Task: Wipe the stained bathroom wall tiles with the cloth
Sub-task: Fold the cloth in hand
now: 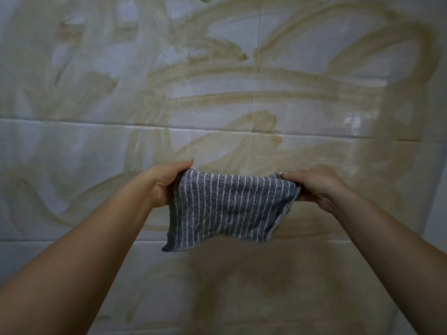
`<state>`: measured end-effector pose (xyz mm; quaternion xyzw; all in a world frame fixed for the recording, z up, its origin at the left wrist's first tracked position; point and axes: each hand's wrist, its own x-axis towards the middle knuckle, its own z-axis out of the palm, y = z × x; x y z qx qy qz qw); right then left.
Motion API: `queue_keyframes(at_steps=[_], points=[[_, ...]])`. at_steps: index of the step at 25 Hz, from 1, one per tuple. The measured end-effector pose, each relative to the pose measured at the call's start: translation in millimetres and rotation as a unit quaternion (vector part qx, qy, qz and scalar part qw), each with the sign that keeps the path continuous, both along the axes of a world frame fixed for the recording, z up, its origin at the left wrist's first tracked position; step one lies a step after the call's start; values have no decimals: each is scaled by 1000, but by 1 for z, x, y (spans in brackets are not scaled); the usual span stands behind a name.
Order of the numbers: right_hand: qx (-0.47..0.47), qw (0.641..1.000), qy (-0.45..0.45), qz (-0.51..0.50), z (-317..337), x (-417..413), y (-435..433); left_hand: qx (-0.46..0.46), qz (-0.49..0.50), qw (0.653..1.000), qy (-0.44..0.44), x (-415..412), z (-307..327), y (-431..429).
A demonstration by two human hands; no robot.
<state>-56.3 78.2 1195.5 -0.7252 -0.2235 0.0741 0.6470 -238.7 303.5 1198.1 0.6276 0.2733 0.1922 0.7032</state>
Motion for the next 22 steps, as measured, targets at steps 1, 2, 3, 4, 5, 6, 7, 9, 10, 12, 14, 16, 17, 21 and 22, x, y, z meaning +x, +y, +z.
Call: queue_keyframes(at_steps=[1,2,3,4,5,6,7,9,10,12,14,16,17,21,22], points=[[44,998,38,24,2,1,1,24,14,1000,-4,-1,4,3],[85,991,80,60,4,3,2,43,24,999,-16,-3,7,4],[109,984,107,93,7,2,2,57,23,997,-39,-6,11,7],[111,979,119,126,9,1,1,69,5,995,-68,-11,14,10],[107,975,126,149,13,0,-1,82,-26,991,-99,-17,17,14],[91,974,121,171,15,1,-3,113,-52,986,-110,-24,21,15],[47,979,89,177,16,-1,-3,184,-55,977,-91,-28,23,16],[-129,977,-82,148,16,-4,2,392,12,920,-21,-32,25,19],[-216,951,-190,114,18,-9,6,484,69,872,12,-30,24,22],[-249,915,-303,94,22,-24,12,608,189,769,60,-27,19,27],[-154,932,-233,229,23,-39,16,599,275,751,46,-21,9,34],[-43,908,-100,404,26,-61,27,426,237,869,-83,-15,5,37],[-15,893,-67,445,28,-70,34,275,162,934,-162,-12,4,33],[-17,929,-105,355,35,-90,74,-26,-113,971,-208,-13,-1,10],[-22,942,-135,307,35,-93,83,-56,-131,967,-213,-14,-2,9]])
